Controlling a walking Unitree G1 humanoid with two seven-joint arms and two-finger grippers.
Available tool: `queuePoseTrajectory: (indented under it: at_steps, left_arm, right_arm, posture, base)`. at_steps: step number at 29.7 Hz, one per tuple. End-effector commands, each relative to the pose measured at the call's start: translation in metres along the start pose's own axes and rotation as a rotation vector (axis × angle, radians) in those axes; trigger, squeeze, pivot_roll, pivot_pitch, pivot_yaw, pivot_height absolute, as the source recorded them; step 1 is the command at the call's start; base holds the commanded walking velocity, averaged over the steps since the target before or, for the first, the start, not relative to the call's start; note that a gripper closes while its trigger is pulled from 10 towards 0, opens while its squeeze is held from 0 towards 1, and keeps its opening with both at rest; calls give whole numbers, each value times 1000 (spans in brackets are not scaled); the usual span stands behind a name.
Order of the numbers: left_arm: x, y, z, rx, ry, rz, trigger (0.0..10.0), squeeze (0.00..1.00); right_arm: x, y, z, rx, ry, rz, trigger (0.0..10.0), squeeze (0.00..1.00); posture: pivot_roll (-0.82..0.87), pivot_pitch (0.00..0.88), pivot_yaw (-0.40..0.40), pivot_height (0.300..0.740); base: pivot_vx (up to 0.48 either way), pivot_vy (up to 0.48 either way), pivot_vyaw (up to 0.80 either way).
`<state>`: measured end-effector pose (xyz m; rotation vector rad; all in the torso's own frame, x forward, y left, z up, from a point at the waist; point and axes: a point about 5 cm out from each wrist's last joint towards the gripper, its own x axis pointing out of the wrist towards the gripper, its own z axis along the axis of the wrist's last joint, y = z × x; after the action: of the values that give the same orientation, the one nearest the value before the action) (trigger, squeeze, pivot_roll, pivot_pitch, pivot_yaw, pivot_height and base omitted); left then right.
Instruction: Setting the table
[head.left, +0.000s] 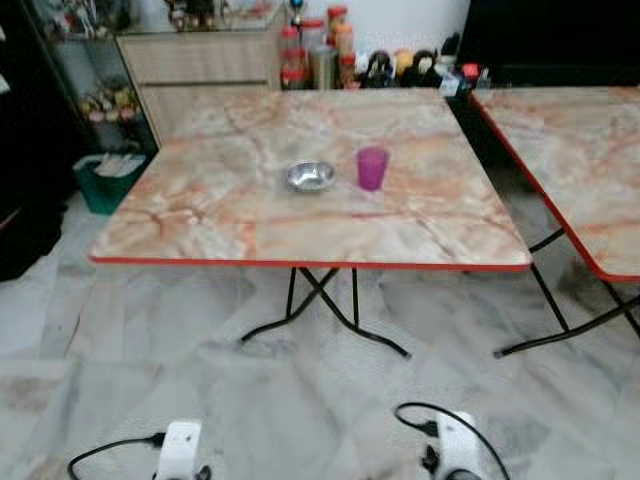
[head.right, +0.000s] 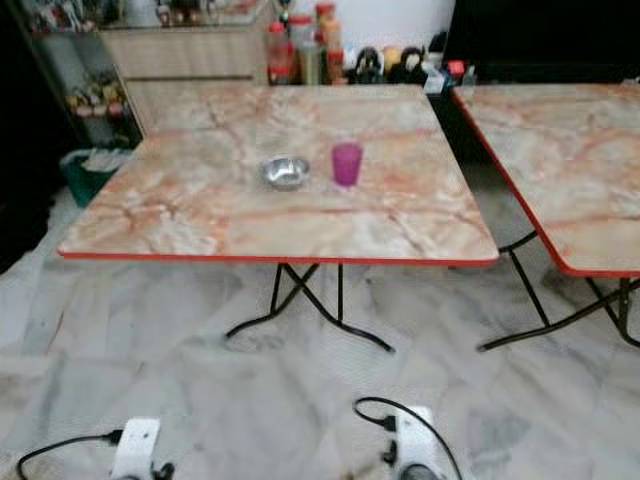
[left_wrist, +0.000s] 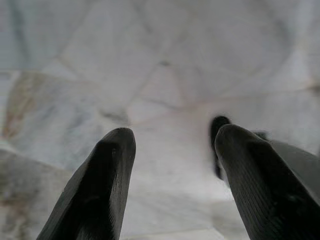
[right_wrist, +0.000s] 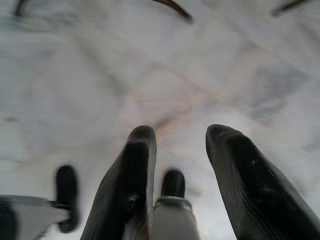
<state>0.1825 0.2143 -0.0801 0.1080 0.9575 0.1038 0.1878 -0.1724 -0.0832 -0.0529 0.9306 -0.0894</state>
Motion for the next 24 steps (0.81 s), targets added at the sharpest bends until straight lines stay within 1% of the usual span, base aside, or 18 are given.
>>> queuePoseTrajectory:
  at_steps: [1,12,24]
  left_arm:
    - [1,-6,6,-4,-23,-12,10000,0]
    - [1,-7,11,-35,-60,-18,10000,0]
    - [1,-8,12,-24,-63,-21,10000,0]
  right_arm:
    - [0,-10,-1,1,3,-27,10000,0]
    - [0,-10,0,4,0,-27,10000,0]
    - [0,-9,0,-2,-1,-20,10000,0]
  posture:
    - [29,0,54,736]
    - [30,0,51,736]
    - [29,0,55,736]
  base:
    - [0,0,0]
    - [0,0,0]
    - [278,0,0]
